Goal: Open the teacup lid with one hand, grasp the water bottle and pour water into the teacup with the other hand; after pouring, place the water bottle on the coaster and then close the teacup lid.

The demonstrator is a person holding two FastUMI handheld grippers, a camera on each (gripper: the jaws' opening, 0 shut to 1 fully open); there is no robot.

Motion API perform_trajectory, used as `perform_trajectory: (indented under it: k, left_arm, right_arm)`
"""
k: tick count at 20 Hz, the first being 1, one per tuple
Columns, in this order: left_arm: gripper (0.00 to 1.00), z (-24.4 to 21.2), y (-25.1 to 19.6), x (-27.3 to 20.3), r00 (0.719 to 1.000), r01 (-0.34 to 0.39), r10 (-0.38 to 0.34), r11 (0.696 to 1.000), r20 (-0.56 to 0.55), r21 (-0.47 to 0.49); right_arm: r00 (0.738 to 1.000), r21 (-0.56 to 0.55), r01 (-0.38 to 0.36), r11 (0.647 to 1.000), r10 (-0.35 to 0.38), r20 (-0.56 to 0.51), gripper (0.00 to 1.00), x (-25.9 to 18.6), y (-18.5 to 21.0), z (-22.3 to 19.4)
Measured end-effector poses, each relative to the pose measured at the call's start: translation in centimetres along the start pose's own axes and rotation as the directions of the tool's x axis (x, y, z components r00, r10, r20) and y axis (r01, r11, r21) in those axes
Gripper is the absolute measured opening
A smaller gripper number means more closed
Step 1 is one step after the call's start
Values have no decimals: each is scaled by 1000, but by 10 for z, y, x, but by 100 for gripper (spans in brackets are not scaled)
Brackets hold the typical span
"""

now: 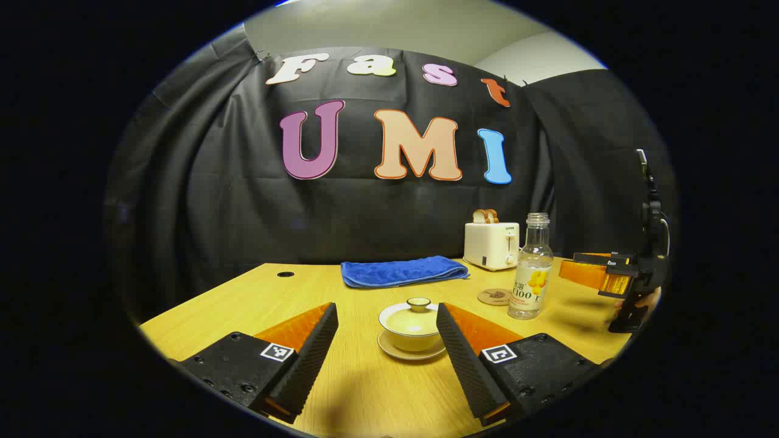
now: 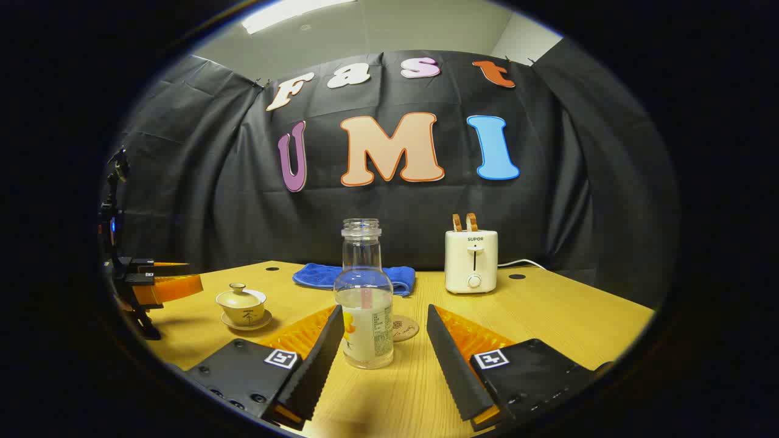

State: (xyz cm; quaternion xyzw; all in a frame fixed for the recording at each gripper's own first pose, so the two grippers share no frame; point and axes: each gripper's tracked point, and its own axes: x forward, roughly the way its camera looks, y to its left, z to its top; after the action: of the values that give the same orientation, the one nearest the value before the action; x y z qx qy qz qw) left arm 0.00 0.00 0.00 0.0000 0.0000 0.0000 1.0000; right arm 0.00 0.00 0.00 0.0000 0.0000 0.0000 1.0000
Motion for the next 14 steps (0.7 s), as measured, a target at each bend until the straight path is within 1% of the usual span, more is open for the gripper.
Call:
perform_trajectory:
  k: [1, 3, 4, 8, 9, 10, 11, 14]
  left_arm:
    - [95, 1, 1, -1, 1000, 0, 0, 1000, 1, -1]
    - [95, 0, 2, -2, 1000, -4, 4, 1000, 0, -1]
    - [95, 0, 2, -2, 1000, -6, 6, 1000, 1, -1]
    - [95, 0, 2, -1, 1000, -6, 6, 1000, 1, -1]
    - [95, 0, 2, -2, 1000, -6, 6, 1000, 1, -1]
    - [96, 0, 1, -1, 1000, -6, 6, 1000, 1, -1]
    - [95, 0, 1, -2, 1000, -6, 6, 1000, 1, -1]
    - [96, 0, 0, -1, 1000, -6, 6, 1000, 1, -1]
  right_arm:
    - [1000, 0, 0, 1000, 0, -1, 92, 0, 0, 0]
    - [1000, 0, 0, 1000, 0, 0, 86, 0, 0, 0]
    - [1000, 0, 0, 1000, 0, -1, 85, 1, 0, 0]
    - [1000, -1, 0, 1000, 0, -1, 85, 0, 0, 0]
    - [1000, -1, 0, 1000, 0, 0, 88, 0, 0, 1]
    - [1000, -1, 0, 1000, 0, -1, 88, 0, 0, 0]
    - [1000, -1, 0, 1000, 0, -1, 85, 0, 0, 1]
    - [1000, -1, 0, 1000, 0, -1, 85, 0, 0, 0]
